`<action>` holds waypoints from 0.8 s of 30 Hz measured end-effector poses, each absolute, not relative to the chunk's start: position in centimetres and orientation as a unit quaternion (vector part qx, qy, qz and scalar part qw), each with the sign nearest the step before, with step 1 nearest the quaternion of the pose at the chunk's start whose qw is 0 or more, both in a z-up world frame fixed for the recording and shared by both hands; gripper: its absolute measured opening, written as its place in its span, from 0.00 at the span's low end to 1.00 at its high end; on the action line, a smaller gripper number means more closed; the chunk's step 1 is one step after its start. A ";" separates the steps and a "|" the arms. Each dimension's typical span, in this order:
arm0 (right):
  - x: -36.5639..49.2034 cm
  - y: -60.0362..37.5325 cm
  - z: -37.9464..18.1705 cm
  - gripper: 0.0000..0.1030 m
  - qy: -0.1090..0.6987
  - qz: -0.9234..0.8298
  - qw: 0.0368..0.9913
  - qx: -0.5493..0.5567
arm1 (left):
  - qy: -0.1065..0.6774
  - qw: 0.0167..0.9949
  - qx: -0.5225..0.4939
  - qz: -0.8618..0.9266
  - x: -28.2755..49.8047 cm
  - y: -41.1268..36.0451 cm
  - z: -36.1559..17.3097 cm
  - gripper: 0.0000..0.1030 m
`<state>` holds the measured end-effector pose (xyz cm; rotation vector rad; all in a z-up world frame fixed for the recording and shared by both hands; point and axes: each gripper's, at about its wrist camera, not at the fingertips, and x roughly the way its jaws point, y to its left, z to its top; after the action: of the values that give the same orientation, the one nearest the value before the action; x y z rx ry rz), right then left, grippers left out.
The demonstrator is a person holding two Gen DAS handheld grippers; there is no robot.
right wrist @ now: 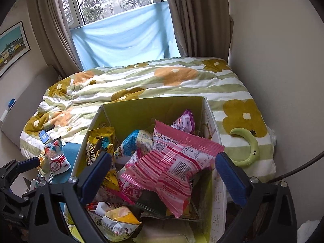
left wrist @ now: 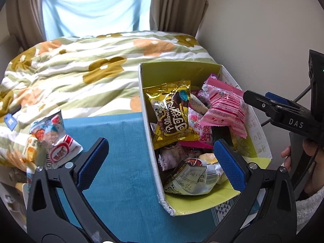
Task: Organize snacks
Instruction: 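Open the right tool to drop the pink striped bag into the box, then withdraw both tools from the box toward the remaining snack bags on the mat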
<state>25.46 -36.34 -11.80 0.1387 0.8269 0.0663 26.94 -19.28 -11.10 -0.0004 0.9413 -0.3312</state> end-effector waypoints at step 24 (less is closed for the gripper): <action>17.1 -28.2 -5.8 0.99 0.357 0.022 0.933 0.037 | 0.388 0.916 -0.031 -0.098 17.1 -5.1 -6.6 0.99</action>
<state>17.10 -28.24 -5.76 0.0766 0.7306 0.0449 17.11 -5.11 -6.56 -0.0644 0.7975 -0.2016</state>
